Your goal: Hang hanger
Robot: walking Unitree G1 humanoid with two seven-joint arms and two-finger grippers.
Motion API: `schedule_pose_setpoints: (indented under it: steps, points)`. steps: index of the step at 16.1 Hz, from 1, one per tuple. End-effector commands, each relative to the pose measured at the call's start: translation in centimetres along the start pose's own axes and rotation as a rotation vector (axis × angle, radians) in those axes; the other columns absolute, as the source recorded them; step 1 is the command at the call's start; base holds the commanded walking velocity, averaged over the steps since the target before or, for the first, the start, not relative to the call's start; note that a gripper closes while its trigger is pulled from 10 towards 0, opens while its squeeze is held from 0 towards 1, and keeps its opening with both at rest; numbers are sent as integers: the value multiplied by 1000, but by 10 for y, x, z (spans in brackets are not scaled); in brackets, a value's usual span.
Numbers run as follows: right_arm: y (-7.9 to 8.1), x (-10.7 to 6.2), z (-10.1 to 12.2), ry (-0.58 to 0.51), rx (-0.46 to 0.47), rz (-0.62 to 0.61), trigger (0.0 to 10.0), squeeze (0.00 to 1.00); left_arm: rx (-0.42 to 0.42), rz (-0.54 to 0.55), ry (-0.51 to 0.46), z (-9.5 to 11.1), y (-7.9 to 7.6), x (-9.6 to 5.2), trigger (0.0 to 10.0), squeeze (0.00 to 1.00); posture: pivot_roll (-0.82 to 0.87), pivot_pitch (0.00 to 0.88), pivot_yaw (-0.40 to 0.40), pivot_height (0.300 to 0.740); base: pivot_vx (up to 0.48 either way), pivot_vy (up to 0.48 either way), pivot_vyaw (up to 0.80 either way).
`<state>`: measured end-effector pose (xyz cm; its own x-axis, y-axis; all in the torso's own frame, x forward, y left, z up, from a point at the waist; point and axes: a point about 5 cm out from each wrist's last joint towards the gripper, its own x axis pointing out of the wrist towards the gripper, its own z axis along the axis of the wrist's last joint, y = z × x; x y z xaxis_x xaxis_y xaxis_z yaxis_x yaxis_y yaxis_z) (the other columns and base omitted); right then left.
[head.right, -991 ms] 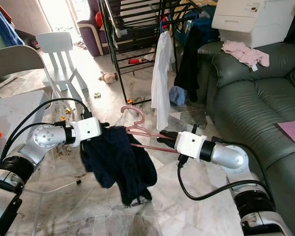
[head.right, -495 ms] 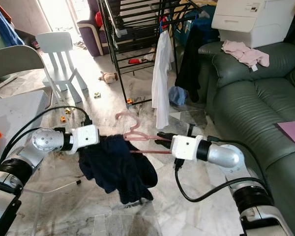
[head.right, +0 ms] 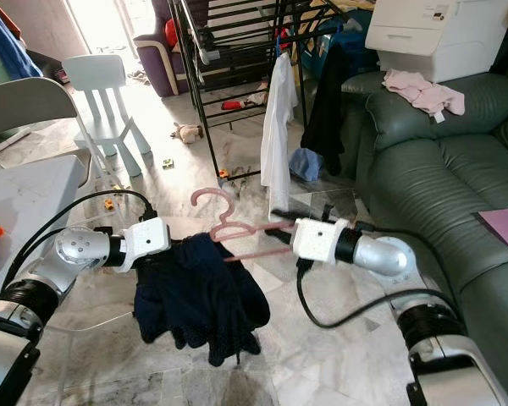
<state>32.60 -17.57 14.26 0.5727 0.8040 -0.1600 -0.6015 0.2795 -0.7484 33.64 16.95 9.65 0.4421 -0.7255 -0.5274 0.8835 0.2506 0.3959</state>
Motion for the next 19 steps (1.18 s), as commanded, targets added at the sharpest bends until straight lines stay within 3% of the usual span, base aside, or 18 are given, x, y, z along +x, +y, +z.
schedule_pose_setpoints:
  steps: [1, 3, 7, 8, 9, 11, 12, 15, 16, 19]
  points:
    - [-21, -6, 2, 9, -35, -85, 10000, 1000, -27, 19, 9, -7, -1, -5, 0, 0, -119, 0, 108, 740, 0, 0, 0]
    - [-35, -10, 0, 23, -30, -156, 10000, 1000, -79, 19, 23, -17, -11, -5, 0, 0, -120, 0, 105, 740, 0, 0, 0]
    - [-54, -12, 1, 33, -16, -291, 10000, 1000, -168, 81, 34, -29, -13, -10, 0, 0, -118, 0, 103, 740, 0, 0, 0]
    - [-59, -13, 1, 29, 19, -348, 10000, 1000, -180, 98, 32, -30, -13, -12, 0, 0, -116, 0, 102, 740, 0, 0, 0]
    - [-64, -12, -1, 14, 114, -423, 10000, 1000, -200, 139, 29, -31, -9, -14, 0, 0, -117, 0, 102, 740, 0, 0, 0]
    - [-61, -9, -2, -27, 216, -444, 10000, 1000, -253, 237, 14, -31, -1, -18, 0, 0, -116, 0, 97, 740, 0, 0, 0]
    - [-53, -6, -3, -44, 266, -416, 10000, 1000, -323, 307, 5, -32, 4, -18, 0, 0, -116, 0, 97, 740, 0, 0, 0]
    - [-44, -3, -6, -70, 369, -399, 10000, 1000, -377, 306, -15, -31, 4, -16, 0, 0, -114, 0, 98, 740, 0, 0, 0]
    - [-40, -1, -6, -93, 436, -397, 10000, 1000, -426, 336, -40, -29, 8, -16, 0, 0, -111, 0, 99, 740, 0, 0, 0]
    - [-23, 4, -9, -120, 560, -403, 10000, 1000, -468, 346, -89, -20, 18, -16, 0, 0, -108, 0, 104, 740, 0, 0, 0]
